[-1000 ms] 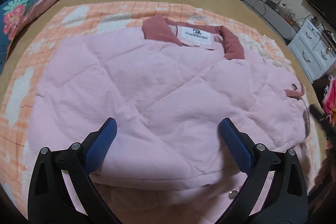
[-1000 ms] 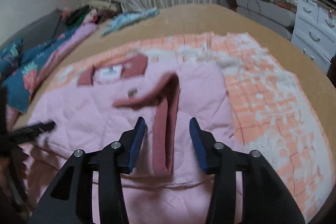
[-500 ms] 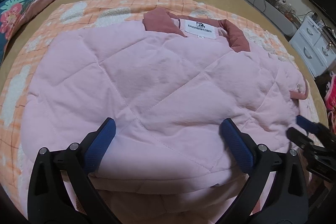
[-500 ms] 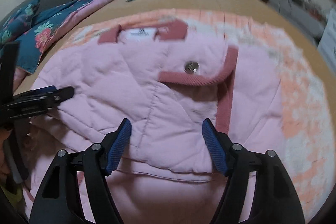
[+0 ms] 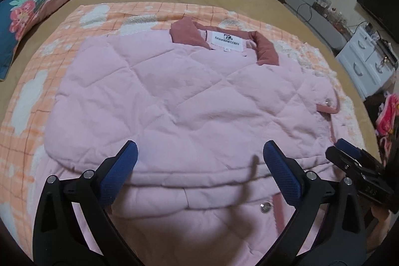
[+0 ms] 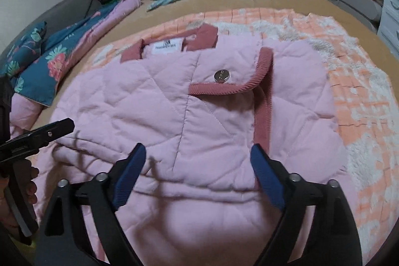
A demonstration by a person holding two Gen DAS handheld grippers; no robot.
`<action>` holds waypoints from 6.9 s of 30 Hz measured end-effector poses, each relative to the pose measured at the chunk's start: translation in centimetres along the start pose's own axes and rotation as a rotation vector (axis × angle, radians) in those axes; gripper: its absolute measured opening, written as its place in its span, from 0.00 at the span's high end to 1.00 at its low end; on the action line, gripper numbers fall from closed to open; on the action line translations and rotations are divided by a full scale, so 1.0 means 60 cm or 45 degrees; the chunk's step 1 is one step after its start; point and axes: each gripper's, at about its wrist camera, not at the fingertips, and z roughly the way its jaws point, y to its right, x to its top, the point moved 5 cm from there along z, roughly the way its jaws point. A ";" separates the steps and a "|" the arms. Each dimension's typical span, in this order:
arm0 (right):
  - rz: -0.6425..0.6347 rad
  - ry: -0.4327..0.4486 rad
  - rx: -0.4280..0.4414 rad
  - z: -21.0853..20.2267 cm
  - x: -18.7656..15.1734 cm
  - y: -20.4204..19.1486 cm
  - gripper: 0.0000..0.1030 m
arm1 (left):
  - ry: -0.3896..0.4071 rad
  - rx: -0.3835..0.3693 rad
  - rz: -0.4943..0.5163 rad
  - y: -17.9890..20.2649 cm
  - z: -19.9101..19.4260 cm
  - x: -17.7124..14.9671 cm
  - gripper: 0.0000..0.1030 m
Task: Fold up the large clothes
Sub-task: 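Move both open tools back over the jacket toward its hem, then lower both tools to the ribbed hem of the jacket, then grasp the ribbed hem with the left tool while the right tool grasps it too, then lift the hem with both tools and fold it toward the collar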
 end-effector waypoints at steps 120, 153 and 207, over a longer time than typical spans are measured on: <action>0.030 -0.011 -0.258 -0.349 -0.338 0.083 0.04 | -0.099 0.153 -0.019 -0.203 -0.256 -0.399 0.08; -0.065 -0.249 -0.003 -0.344 -0.435 0.068 0.74 | -0.202 0.037 0.004 -0.186 -0.235 -0.460 0.09; 0.148 0.451 0.125 -0.453 -0.081 0.058 0.82 | 0.428 -0.051 0.139 -0.077 -0.407 -0.106 0.92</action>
